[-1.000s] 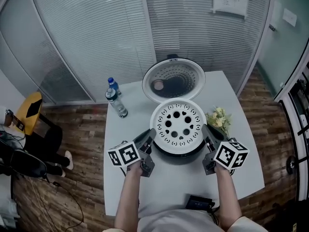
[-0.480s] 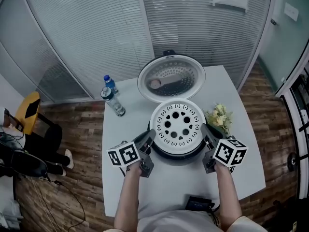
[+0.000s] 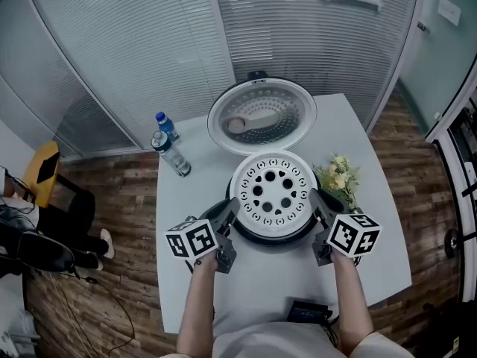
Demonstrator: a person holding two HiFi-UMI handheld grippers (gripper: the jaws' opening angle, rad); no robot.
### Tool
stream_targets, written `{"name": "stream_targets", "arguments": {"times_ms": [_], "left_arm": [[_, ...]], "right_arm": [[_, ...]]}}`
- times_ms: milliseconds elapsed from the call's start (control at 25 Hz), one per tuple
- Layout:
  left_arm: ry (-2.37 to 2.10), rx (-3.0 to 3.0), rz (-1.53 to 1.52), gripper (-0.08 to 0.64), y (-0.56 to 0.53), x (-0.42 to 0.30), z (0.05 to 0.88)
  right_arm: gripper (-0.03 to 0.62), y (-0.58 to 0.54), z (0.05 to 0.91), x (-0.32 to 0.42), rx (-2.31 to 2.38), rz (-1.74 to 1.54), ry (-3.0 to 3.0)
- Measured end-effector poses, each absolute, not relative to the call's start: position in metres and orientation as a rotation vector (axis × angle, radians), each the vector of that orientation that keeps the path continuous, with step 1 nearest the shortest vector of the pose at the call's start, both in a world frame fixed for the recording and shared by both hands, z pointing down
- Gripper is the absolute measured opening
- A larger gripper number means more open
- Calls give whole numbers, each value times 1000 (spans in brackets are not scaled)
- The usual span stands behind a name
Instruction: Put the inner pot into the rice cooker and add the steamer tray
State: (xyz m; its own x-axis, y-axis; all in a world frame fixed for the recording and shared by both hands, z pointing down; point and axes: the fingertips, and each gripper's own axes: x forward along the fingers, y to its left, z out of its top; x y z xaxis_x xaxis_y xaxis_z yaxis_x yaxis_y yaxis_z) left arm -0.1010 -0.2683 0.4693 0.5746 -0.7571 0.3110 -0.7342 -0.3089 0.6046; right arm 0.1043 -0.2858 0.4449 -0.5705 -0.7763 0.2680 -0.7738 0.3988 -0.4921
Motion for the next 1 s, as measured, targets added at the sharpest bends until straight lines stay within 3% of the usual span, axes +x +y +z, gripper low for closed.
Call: {"name": "stream_targets", "arguments": {"times_ms": [680,800,1000], "left_arm": [[-1397,2178,333,91,-276,-96,485],[-1426,2191,424,149,-277,-92,490],[-1455,2226,504,155,-277,-89,491]], "right_arm": [[70,-294,466,102,-1749,-621,2845],[75,-295,468,99,-1786,-568,2884],[75,-295,470,101,-1823,-531,2899]]}}
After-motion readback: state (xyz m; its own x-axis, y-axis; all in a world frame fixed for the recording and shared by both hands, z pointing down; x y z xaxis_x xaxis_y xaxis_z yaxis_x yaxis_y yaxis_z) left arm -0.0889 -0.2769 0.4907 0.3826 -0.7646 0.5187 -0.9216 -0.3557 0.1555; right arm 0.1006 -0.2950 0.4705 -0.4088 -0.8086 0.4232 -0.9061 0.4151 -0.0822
